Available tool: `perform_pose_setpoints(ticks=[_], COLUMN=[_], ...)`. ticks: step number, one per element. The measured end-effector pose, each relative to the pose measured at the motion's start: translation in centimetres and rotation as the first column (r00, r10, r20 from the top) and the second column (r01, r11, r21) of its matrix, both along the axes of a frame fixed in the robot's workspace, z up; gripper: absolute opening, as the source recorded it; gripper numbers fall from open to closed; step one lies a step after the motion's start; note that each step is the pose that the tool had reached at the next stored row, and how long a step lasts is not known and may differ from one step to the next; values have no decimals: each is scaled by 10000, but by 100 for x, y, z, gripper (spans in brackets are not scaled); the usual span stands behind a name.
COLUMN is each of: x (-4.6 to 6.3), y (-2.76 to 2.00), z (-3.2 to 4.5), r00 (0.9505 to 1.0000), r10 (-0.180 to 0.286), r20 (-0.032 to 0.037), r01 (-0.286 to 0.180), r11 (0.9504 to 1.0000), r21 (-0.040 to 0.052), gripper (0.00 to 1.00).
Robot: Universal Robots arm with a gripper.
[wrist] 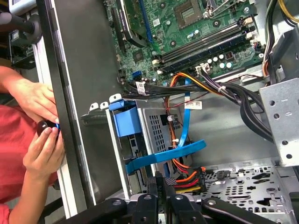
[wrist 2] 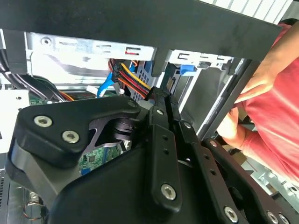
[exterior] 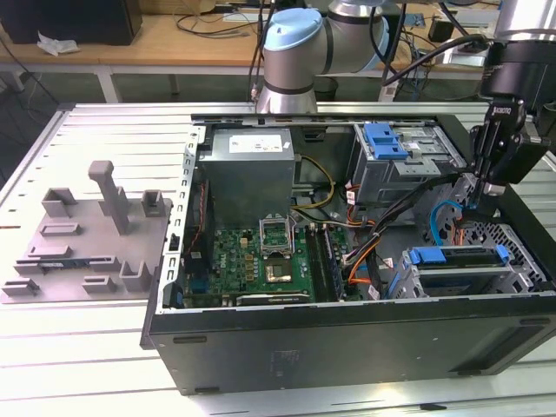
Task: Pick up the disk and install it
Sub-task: 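Insert the first disk wire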
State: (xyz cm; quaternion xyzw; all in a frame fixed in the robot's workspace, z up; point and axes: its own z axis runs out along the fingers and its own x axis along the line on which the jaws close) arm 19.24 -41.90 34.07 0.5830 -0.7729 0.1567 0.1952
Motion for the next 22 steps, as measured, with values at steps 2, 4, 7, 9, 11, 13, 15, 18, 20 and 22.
perform_pose_setpoints(ticks=[2,4,7,9,11,13,15,18,20,22], x=[-29,-40,-45,-56,-73,-94,-110,-125,-127,-128], y=[0,-6,-13,-26,-50,-88,-126,-194,-215,-232], z=[54,92,130,139,141,141,141,140,140,140], r00=[10000,9999,9995,9990,9985,9979,9975,9972,9971,9970], r10=[42,146,325,447,549,645,702,753,760,764], r20=[3,14,23,25,25,26,28,46,69,112], r01=[-42,-146,-325,-447,-549,-645,-703,-754,-763,-770], r11=[10000,9999,9995,9990,9985,9979,9975,9969,9960,9942], r21=[-2,7,38,50,47,47,56,242,459,745], gripper=[16,16,16,16,16,16,16,16,16,16])
